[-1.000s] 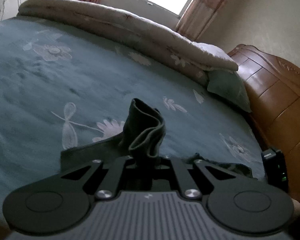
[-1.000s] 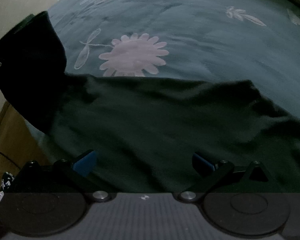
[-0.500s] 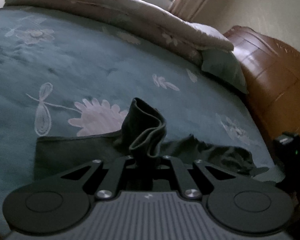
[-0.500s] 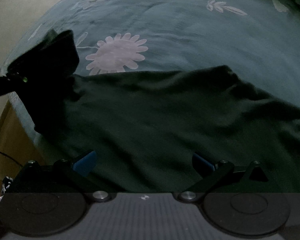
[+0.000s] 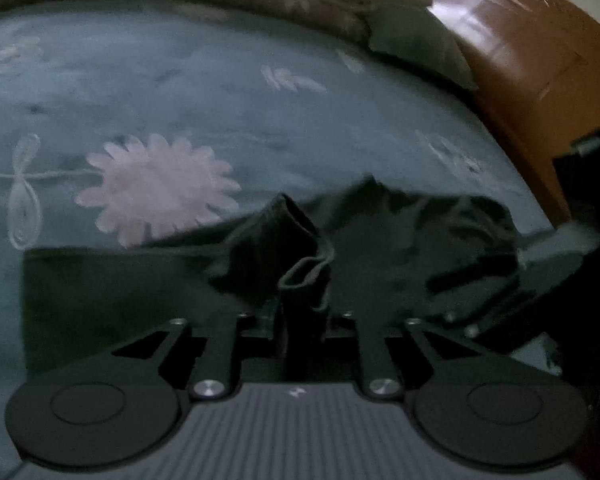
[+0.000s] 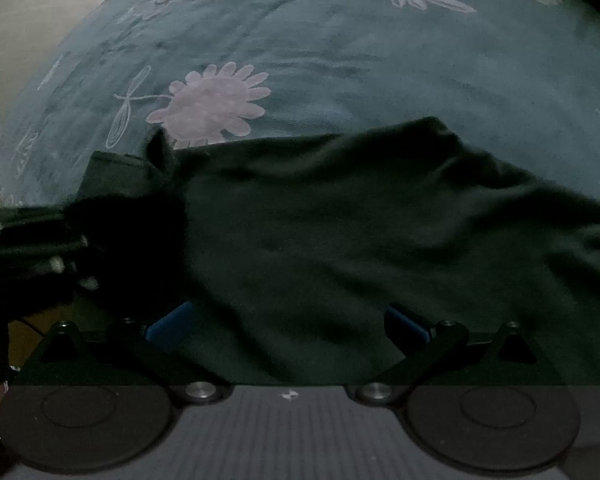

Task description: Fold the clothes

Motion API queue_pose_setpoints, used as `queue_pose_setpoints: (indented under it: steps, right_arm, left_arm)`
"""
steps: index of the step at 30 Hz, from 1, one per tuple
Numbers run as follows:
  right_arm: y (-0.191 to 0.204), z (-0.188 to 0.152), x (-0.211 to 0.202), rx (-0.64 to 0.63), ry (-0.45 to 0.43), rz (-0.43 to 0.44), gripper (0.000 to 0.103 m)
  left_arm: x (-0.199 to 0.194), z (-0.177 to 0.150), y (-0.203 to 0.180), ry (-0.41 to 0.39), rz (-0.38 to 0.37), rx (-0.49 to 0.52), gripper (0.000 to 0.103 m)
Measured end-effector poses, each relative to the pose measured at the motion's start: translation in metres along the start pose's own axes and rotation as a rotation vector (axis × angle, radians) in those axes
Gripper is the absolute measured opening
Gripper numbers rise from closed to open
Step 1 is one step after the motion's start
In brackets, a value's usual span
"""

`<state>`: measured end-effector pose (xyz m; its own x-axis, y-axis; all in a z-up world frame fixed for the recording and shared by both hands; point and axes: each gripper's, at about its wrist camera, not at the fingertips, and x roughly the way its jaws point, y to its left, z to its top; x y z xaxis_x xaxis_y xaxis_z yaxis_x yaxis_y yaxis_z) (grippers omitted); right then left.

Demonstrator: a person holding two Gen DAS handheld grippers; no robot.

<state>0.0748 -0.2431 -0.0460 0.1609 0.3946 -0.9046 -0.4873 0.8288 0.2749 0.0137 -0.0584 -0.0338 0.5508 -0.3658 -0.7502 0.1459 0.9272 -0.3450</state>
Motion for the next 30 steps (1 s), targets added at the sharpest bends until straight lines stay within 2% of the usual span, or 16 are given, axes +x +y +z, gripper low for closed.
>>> queue_pose_setpoints:
  steps: [1, 3, 4, 6, 10, 13, 16, 18, 20, 21, 23, 25, 28, 30]
  right_arm:
    - [-0.001, 0.000, 0.000, 0.006, -0.001, 0.000, 0.103]
    - [-0.004, 0.000, -0.001, 0.021, -0.005, -0.001, 0.103]
    - [-0.006, -0.001, -0.001, 0.032, -0.005, -0.004, 0.103]
    - [-0.012, -0.002, -0.001, 0.057, -0.008, -0.010, 0.103]
    - [-0.023, -0.003, -0.001, 0.107, -0.012, -0.013, 0.103]
    - [-0.027, -0.002, 0.001, 0.134, -0.017, -0.016, 0.103]
    - [-0.023, 0.001, 0.002, 0.137, -0.021, -0.019, 0.103]
    - [-0.019, 0.002, 0.003, 0.133, -0.024, -0.018, 0.103]
    - [-0.015, 0.003, 0.003, 0.128, -0.027, -0.018, 0.103]
    - [-0.014, 0.002, 0.003, 0.128, -0.024, -0.018, 0.103]
    - [-0.011, -0.001, 0.002, 0.126, -0.020, -0.017, 0.103]
    - [-0.011, -0.002, 0.002, 0.128, -0.016, -0.022, 0.103]
    - [-0.007, 0.002, 0.000, 0.118, -0.041, -0.005, 0.103]
    - [0.003, 0.012, 0.000, 0.097, -0.089, 0.061, 0.103]
  left_arm:
    - [-0.005, -0.002, -0.001, -0.002, -0.027, 0.022, 0.035]
    - [-0.019, -0.005, 0.000, -0.018, -0.072, 0.060, 0.048]
    - [-0.027, -0.006, 0.003, -0.030, -0.079, 0.070, 0.050]
    - [-0.041, -0.009, 0.017, -0.055, -0.056, 0.065, 0.051]
    - [-0.054, -0.014, 0.058, -0.084, 0.030, -0.027, 0.047]
    - [-0.051, -0.014, 0.077, -0.131, 0.021, -0.066, 0.047]
    - [-0.037, -0.010, 0.084, -0.190, -0.024, -0.045, 0.047]
    - [-0.022, -0.009, 0.093, -0.186, 0.013, -0.045, 0.047]
    - [-0.009, -0.012, 0.109, -0.139, 0.087, -0.050, 0.039]
    - [-0.009, -0.015, 0.117, -0.145, 0.085, -0.066, 0.033]
    - [-0.018, -0.016, 0.127, -0.148, 0.062, -0.101, 0.033]
    - [-0.028, -0.015, 0.125, -0.142, 0.026, -0.087, 0.032]
    - [-0.042, -0.013, 0.117, -0.135, -0.035, -0.044, 0.036]
    - [-0.045, -0.017, 0.110, -0.103, -0.115, -0.024, 0.040]
